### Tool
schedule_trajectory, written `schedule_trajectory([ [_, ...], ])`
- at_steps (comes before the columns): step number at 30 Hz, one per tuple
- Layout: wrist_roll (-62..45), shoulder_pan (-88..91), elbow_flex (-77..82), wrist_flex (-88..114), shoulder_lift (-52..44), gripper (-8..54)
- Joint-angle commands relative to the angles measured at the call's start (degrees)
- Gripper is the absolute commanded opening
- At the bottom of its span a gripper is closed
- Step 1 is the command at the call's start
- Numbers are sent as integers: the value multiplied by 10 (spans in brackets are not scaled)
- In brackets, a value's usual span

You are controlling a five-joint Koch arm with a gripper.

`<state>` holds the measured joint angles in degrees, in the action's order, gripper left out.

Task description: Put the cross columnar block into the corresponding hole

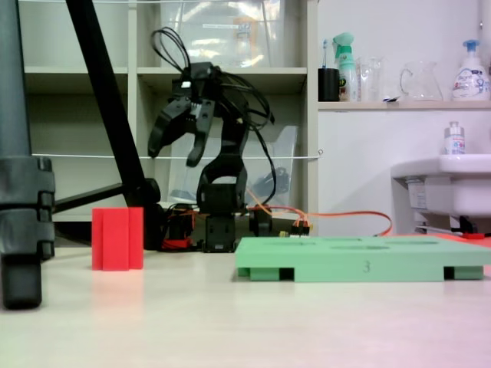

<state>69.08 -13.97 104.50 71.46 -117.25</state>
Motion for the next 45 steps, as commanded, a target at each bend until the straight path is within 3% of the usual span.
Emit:
schedule_trajectory([
  [1,3,-6,-50,28,22,285],
  [3,5,-4,-67,30,33,393],
  [9,-9,-2,-102,52,105,521],
  [11,-43,-6,-169,105,176,521],
  [20,-49,-41,-254,134,332,521],
  [45,-105,-75,-321,138,460,521],
])
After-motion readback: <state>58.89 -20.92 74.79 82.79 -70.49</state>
